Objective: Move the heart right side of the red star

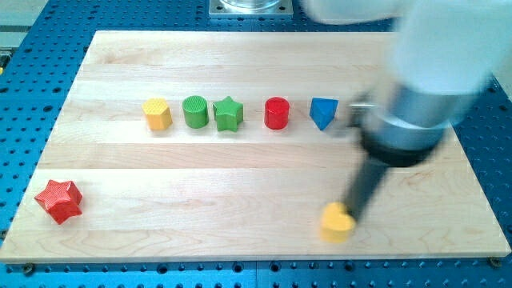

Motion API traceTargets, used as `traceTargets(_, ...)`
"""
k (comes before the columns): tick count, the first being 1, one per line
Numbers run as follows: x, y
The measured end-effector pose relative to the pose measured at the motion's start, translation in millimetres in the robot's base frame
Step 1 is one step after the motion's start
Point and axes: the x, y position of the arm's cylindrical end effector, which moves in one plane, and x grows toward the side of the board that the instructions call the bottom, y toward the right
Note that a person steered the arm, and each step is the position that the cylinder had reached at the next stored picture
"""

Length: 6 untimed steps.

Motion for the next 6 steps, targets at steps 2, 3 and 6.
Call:
traceTargets(2,29.9,34.0)
traceTargets(3,42.9,22.0)
traceTargets(6,33.4,-115.1)
